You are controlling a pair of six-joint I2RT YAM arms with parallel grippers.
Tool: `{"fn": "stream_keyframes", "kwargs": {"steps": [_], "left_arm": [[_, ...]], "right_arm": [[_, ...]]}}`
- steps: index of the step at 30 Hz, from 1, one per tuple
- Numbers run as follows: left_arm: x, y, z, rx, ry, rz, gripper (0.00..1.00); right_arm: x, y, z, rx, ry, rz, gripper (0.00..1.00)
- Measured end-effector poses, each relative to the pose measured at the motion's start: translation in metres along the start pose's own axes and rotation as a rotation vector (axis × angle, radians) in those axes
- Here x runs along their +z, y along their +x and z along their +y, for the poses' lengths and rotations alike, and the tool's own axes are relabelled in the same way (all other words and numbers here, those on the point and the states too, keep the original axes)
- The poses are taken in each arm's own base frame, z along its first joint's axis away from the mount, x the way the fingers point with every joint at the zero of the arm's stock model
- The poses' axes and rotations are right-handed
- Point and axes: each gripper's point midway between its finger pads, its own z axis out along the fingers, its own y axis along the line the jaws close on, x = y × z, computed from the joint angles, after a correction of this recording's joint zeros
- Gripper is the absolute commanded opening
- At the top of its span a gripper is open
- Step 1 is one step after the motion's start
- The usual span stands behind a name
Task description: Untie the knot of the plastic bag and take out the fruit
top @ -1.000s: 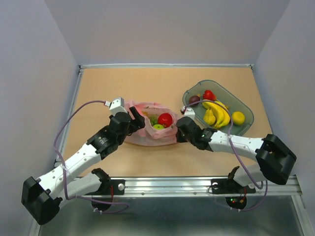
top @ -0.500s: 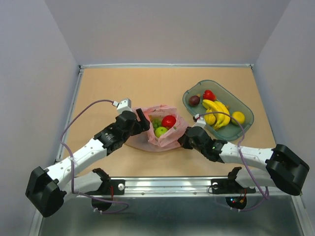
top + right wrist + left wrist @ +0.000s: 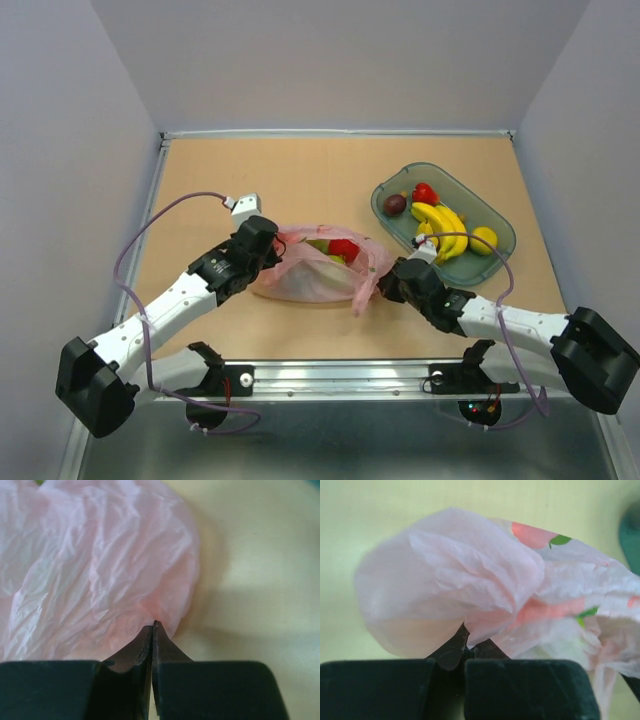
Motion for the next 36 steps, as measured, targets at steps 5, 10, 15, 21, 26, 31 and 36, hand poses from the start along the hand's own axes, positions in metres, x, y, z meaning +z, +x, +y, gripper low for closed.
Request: {"fn": "stream_keyframes", "kwargs": {"steps": [5, 10, 15, 21, 26, 31, 36], "left_arm": [[-0.011, -0.008, 0.007, 0.043, -0.008, -0.001, 0.00], [-0.014, 0.002, -0.001, 0.064, 0.046, 0.056, 0.00], [-0.017, 0.011, -0.009, 0.065, 0.097, 0.102, 0.00], [-0.021, 0.018, -0.012, 0.070, 0.123, 0.142, 0.00], [-0.027, 0.014, -0.016, 0.066, 0.140, 0.144, 0.00], [-0.037, 0.005, -0.021, 0.051, 0.174, 0.119, 0.00], [-0.041, 0.004, -0.024, 0.039, 0.195, 0.119, 0.00]], "right_arm": [[-0.004, -0.002, -0.011, -0.070, 0.025, 0.015, 0.61], [-0.024, -0.026, 0.015, -0.203, -0.022, 0.027, 0.69], [-0.064, -0.099, 0.099, -0.312, -0.199, -0.064, 0.68], [-0.092, -0.142, 0.184, -0.408, -0.423, -0.086, 0.62], [-0.053, -0.108, 0.201, -0.481, -0.470, 0.066, 0.52], [-0.009, -0.062, 0.175, -0.496, -0.401, 0.198, 0.42], [0.011, -0.056, 0.168, -0.446, -0.378, 0.158, 0.40]]}}
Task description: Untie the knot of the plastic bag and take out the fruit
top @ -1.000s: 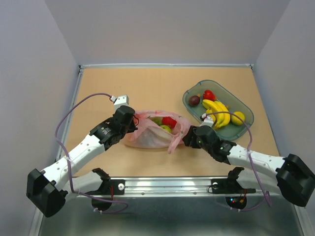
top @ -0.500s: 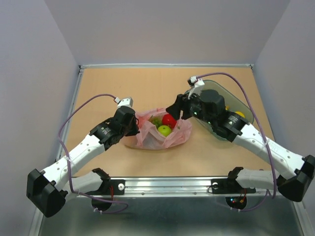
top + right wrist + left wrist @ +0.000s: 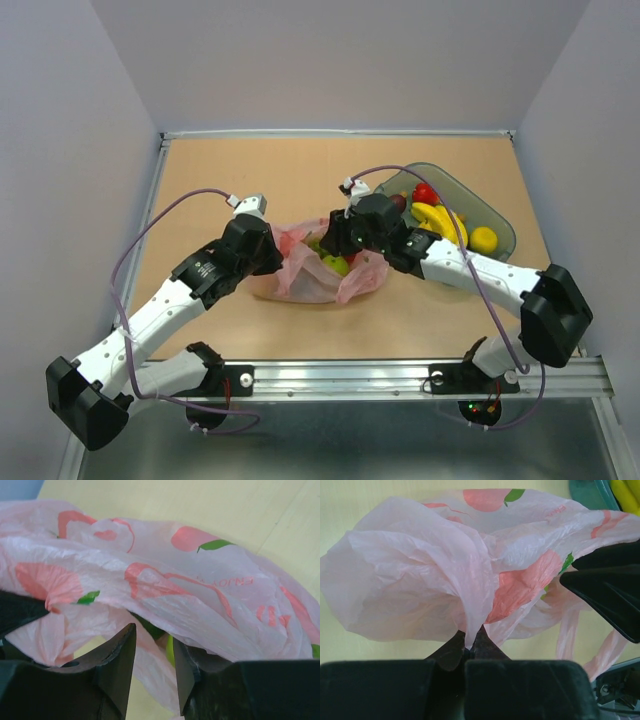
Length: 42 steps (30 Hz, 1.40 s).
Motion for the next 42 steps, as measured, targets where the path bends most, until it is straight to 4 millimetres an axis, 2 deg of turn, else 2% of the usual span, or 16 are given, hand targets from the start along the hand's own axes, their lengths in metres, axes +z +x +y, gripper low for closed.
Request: {"fn": "stream_keyframes", "kwargs": {"steps": [4, 7, 10, 13, 14, 16, 17, 18, 19, 20, 23, 26, 28, 34, 37, 42], "left_arm": [[-0.001, 0.002, -0.003, -0.007, 0.016, 0.011, 0.00], [-0.001, 0.002, -0.003, -0.010, 0.016, 0.010, 0.01], [0.000, 0.001, -0.004, -0.014, 0.019, 0.006, 0.07], [0.000, -0.003, -0.006, -0.020, 0.025, -0.009, 0.13], [0.000, -0.004, -0.007, -0.023, 0.028, -0.014, 0.20], [0.002, -0.006, -0.008, -0.033, 0.030, -0.025, 0.28], [0.003, -0.007, -0.009, -0.037, 0.033, -0.030, 0.37], [0.005, -0.007, -0.009, -0.044, 0.035, -0.038, 0.42], [0.007, -0.007, -0.009, -0.047, 0.034, -0.042, 0.55], [0.008, -0.006, -0.009, -0.053, 0.035, -0.042, 0.60], [0.013, 0.000, -0.009, -0.071, 0.044, -0.032, 0.71], [0.017, 0.007, -0.009, -0.084, 0.058, -0.018, 0.72], [0.019, 0.013, -0.009, -0.096, 0.067, -0.005, 0.69], [0.018, 0.028, -0.002, -0.119, 0.072, 0.015, 0.16], [0.015, 0.026, -0.002, -0.125, 0.077, 0.005, 0.02], [0.014, 0.026, 0.001, -0.118, 0.069, 0.002, 0.00]], "right_arm": [[0.020, -0.004, 0.004, 0.025, -0.036, -0.041, 0.40], [0.034, 0.005, 0.014, 0.027, -0.106, -0.026, 0.40], [0.043, 0.043, 0.029, 0.015, -0.186, 0.062, 0.39], [0.039, 0.088, 0.048, -0.010, -0.262, 0.166, 0.39], [0.034, 0.107, 0.058, -0.025, -0.294, 0.209, 0.39], [0.025, 0.135, 0.073, -0.050, -0.347, 0.268, 0.40], [0.021, 0.145, 0.077, -0.058, -0.367, 0.290, 0.40], [0.015, 0.158, 0.081, -0.066, -0.385, 0.320, 0.40], [0.012, 0.167, 0.083, -0.070, -0.395, 0.340, 0.40], [0.009, 0.173, 0.082, -0.073, -0.395, 0.353, 0.40], [0.004, 0.179, 0.075, -0.073, -0.374, 0.355, 0.41], [0.004, 0.169, 0.072, -0.075, -0.346, 0.314, 0.47], [0.005, 0.160, 0.070, -0.070, -0.317, 0.281, 0.52], [-0.002, 0.122, 0.055, -0.075, -0.181, 0.138, 0.59], [-0.011, 0.103, 0.045, -0.092, -0.109, 0.074, 0.61], [-0.017, 0.095, 0.019, -0.110, 0.030, 0.040, 0.63]]}}
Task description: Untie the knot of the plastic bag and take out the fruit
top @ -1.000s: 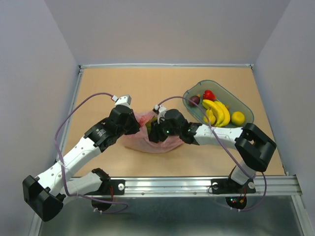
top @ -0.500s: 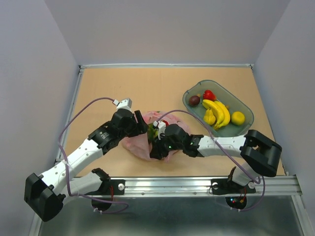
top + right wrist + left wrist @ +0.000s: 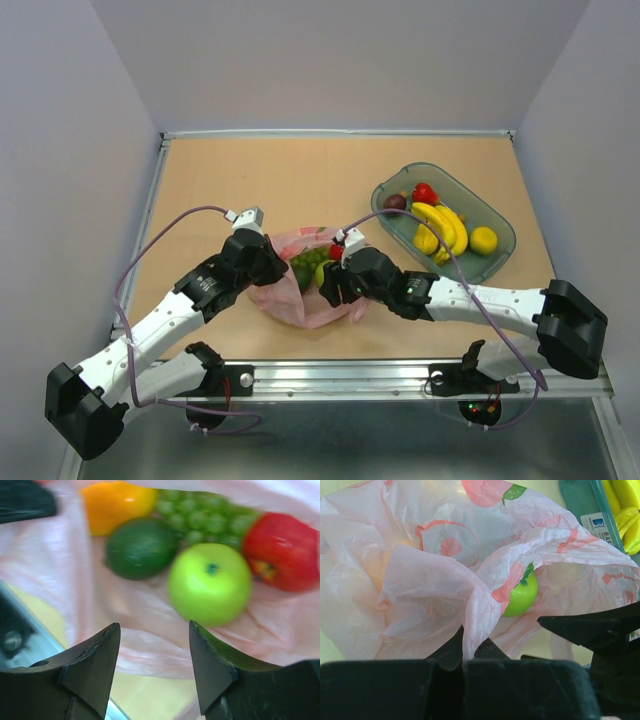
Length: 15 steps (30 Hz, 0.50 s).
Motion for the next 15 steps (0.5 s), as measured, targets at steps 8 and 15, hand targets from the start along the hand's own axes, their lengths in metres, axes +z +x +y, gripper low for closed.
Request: {"fn": "stream_keyframes", "kwargs": {"steps": [8, 15], "left_arm": [[-0.001, 0.001, 0.001, 0.021, 0.001, 0.005, 0.00], [-0.003, 0.001, 0.001, 0.045, 0.008, 0.004, 0.00]], "right_arm": [[-0.011, -0.001, -0.046, 0.001, 0.210, -0.045, 0.66], [-0.032, 0.030, -0.099, 0.043, 0.331, -0.024, 0.71]]}}
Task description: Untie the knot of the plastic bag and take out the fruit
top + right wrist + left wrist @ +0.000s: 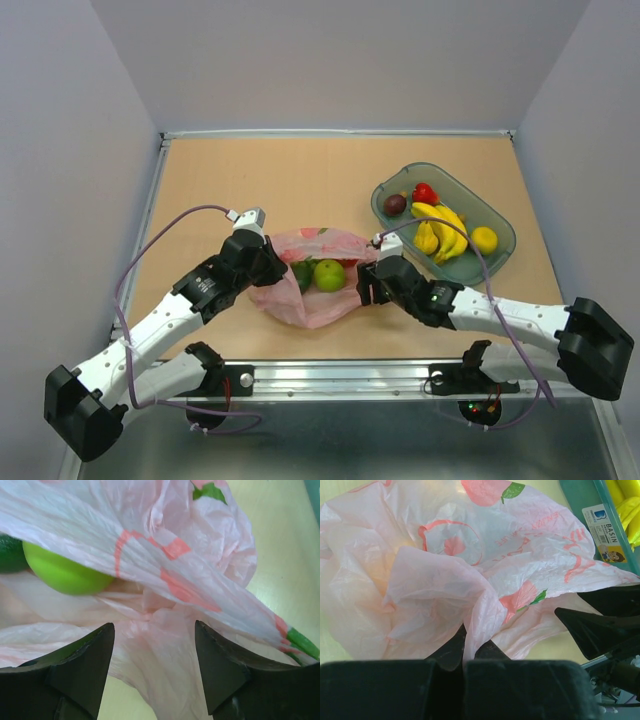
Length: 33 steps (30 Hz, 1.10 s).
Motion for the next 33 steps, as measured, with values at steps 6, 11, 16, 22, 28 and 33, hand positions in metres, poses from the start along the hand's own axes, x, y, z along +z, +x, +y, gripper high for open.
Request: {"fn": "stream_keyframes", "kwargs": {"steps": [6, 11, 16, 22, 28, 33], "left_arm": [[0.000, 0.001, -0.001, 0.018, 0.007, 0.006, 0.00], [0.000, 0.002, -0.001, 0.025, 0.013, 0.010, 0.00], [0.000, 0.001, -0.003, 0.024, 0.022, 0.007, 0.00], [0.000, 0.000, -0.004, 0.023, 0.022, 0.005, 0.00], [0.001, -0.001, -0.005, 0.015, 0.025, 0.000, 0.00], [0.002, -0.001, -0.005, 0.009, 0.022, -0.002, 0.00]], "right_arm": [[-0.003, 0.006, 0.005, -0.015, -0.042, 0.027, 0.78], [-0.002, -0.013, 0.029, -0.043, -0.119, 0.034, 0.87], [0.009, -0.041, 0.056, -0.058, -0.170, 0.019, 0.97], [0.033, -0.047, 0.073, -0.078, -0.179, 0.041, 1.00], [0.063, -0.016, 0.066, -0.115, -0.120, 0.122, 0.96], [0.075, 0.001, 0.065, -0.135, -0.117, 0.161, 0.67]]}}
